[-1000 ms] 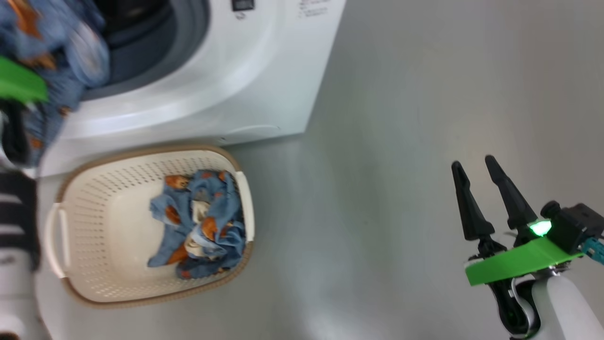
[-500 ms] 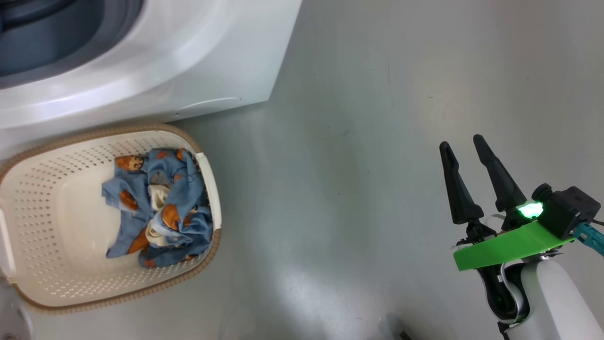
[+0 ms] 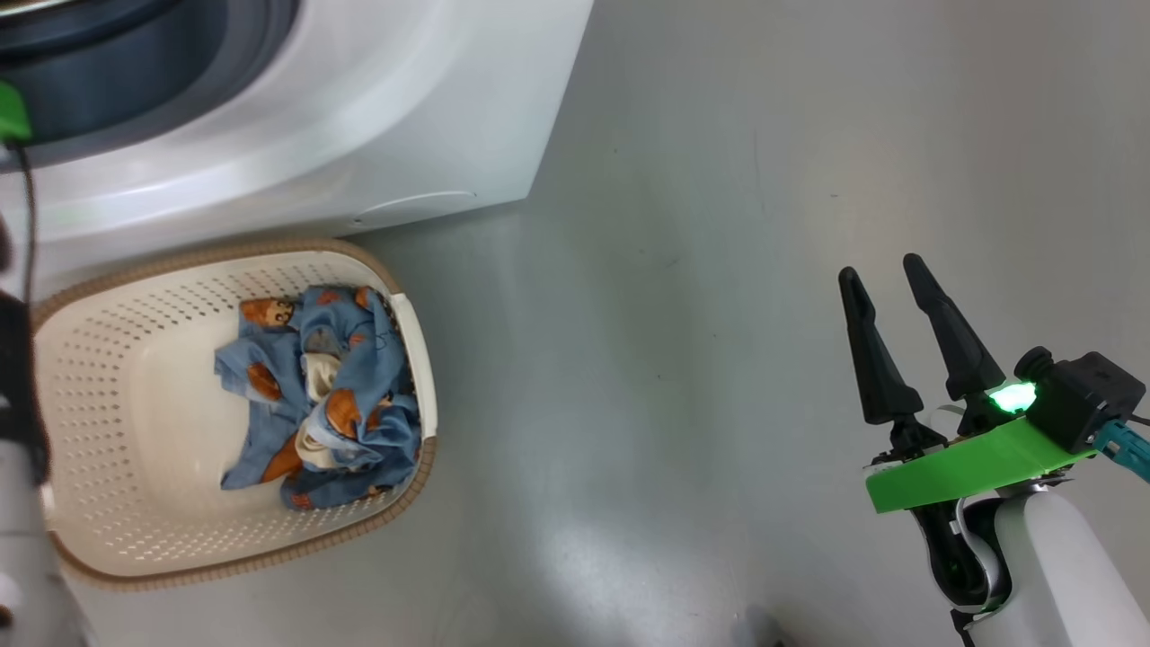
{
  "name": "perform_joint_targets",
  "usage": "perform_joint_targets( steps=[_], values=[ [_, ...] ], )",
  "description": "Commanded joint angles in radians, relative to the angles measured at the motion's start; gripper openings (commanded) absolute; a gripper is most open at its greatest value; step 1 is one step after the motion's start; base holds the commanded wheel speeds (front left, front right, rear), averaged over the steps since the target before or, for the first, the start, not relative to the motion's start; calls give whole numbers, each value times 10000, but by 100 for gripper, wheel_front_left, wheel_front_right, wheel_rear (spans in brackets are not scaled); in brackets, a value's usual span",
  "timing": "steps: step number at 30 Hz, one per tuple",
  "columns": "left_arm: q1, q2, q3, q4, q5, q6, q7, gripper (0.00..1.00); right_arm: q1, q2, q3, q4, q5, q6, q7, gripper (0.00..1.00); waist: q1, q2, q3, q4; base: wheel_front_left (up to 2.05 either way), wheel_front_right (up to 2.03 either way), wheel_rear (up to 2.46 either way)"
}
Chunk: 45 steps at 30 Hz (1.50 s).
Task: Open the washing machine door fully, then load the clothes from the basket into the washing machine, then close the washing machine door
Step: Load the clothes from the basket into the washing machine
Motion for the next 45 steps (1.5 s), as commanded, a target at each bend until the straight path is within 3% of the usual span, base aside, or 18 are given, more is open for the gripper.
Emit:
perform_joint_targets(
  steps=[1,21,45],
  values=[
    [468,355,114,-276,163,-24,-51,100,93,-151,148,-186,-7,29,-118,100,0,0,-143,109,0,0,0],
    [4640,-983,184,-2634,240,-24,-51,100,838,-727,53,44,-21,29,-118,100,0,0,-1745,1064,0,0,0],
    [9147,-1553,87,-4806,242,-25,-51,100,2172,-1272,62,296,153,29,-118,100,0,0,-3812,1407,0,0,0]
  ],
)
